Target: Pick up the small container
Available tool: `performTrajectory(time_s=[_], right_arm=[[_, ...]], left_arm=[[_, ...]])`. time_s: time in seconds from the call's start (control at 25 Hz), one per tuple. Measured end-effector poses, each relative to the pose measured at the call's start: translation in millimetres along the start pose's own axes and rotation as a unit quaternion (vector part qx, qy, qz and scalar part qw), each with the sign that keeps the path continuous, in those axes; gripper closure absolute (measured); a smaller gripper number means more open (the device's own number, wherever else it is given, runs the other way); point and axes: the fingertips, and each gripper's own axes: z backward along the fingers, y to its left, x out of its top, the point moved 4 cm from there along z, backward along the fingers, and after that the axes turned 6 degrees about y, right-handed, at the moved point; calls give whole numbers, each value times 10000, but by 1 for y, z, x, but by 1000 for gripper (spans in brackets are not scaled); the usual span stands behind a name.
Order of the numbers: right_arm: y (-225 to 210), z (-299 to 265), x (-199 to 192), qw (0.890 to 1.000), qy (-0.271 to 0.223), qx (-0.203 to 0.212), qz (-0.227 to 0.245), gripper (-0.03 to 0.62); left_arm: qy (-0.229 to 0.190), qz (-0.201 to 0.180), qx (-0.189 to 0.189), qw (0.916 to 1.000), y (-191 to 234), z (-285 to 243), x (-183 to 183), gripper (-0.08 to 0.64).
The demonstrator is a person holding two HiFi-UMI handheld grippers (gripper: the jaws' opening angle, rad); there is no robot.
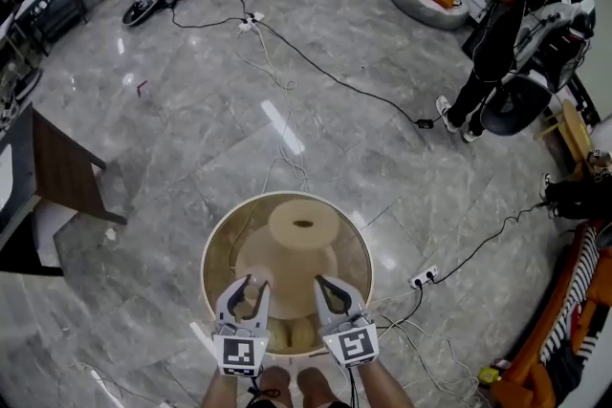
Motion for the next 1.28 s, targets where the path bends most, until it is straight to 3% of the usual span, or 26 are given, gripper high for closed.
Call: performTrajectory(time_s=[0.2, 0.48, 0.84, 1.28], right_arm=[[10, 35, 49, 9997, -204, -100, 23, 592], [33, 100, 97, 9988, -425, -241, 77, 592], [63, 166, 116, 9968, -715, -338, 111, 592], [81, 211, 130, 9951, -859, -473, 103, 592]], left_arm=[[-93, -368, -45, 9993, -6, 46, 40, 420], [-189, -253, -34, 9995, -21, 116, 67, 420], [-342, -225, 207, 9989, -33, 196, 86, 420], [-374, -248, 364, 9983, -34, 253, 88, 420]])
